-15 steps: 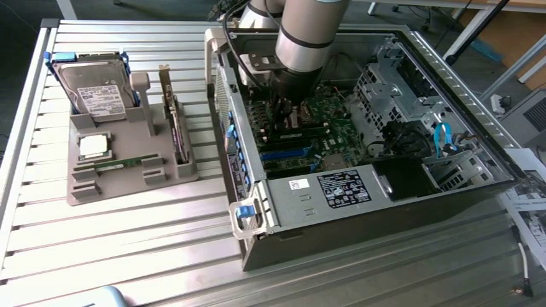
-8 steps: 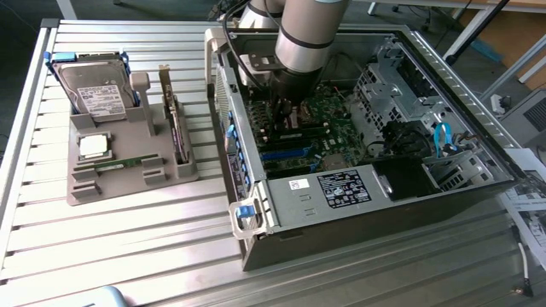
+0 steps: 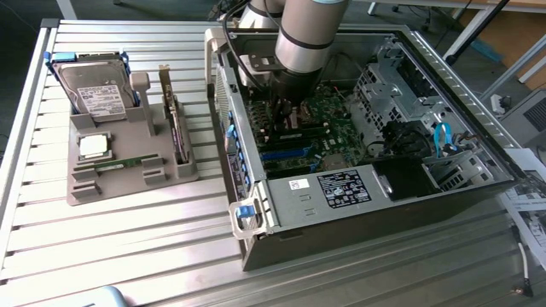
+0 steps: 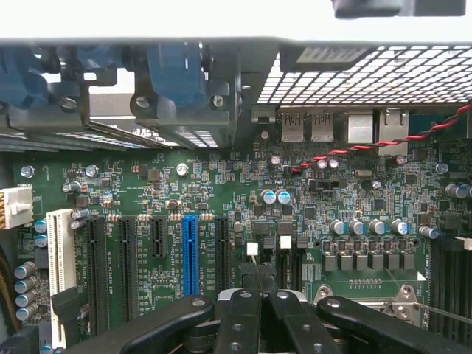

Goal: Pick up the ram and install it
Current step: 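Press down the ram until it locks into place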

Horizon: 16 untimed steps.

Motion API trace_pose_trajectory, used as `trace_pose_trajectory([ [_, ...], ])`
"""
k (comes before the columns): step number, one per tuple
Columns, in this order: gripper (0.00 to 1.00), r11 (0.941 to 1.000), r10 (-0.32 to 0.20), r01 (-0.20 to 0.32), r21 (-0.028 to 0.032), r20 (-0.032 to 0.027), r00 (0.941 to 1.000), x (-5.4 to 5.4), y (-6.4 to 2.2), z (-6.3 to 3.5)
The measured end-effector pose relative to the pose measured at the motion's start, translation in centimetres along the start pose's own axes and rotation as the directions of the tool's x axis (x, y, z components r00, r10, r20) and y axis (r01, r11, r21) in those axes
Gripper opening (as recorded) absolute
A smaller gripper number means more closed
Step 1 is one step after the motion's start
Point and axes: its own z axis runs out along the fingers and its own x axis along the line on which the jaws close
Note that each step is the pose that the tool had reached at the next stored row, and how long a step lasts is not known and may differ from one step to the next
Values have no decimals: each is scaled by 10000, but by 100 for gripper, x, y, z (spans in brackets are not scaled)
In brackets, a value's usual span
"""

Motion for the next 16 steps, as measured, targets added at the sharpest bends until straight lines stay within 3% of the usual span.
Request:
trace_pose_trajectory([
  [10,11,10000,0,0,5,8,10000,-1,-1,-5],
  [16,11,10000,0,0,1,1,10000,-2,0,-115],
])
